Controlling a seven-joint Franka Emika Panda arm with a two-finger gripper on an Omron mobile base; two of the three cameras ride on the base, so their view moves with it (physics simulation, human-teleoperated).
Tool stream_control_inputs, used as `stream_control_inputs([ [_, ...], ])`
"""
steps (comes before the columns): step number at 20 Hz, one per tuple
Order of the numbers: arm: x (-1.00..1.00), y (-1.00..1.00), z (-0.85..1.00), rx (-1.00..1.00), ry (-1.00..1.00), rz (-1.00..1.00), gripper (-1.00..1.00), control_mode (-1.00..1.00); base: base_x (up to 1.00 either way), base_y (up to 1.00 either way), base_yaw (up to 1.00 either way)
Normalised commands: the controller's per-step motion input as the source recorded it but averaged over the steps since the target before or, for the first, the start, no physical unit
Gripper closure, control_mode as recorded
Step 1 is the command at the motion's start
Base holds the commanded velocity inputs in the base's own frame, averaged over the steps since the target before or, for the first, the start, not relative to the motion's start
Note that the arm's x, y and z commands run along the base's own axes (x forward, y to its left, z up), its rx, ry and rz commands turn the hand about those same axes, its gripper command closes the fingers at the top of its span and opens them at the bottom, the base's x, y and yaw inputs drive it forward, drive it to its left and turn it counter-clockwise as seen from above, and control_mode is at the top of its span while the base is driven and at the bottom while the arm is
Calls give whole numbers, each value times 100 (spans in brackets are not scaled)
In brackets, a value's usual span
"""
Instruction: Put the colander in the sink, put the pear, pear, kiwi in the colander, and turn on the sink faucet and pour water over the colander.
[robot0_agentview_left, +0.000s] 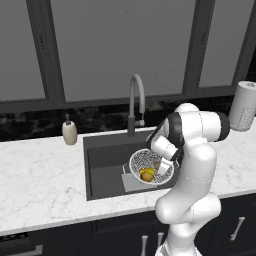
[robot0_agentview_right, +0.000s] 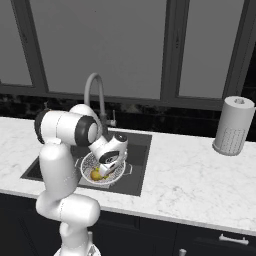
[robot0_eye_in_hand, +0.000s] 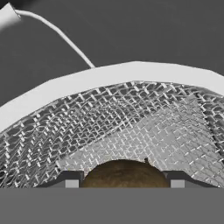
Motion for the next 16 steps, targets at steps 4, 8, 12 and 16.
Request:
stream_control_inputs([
  [4,32,0,-47,0,0,6,100,-100,0,0,0],
  [8,6,0,-6,0,-1,4,-100,-100,0,0,0],
  [12,0,0,0,0,-3,5,-100,-100,0,0,0],
  [16,0,1,0,0,0,12,-100,-100,0,0,0],
])
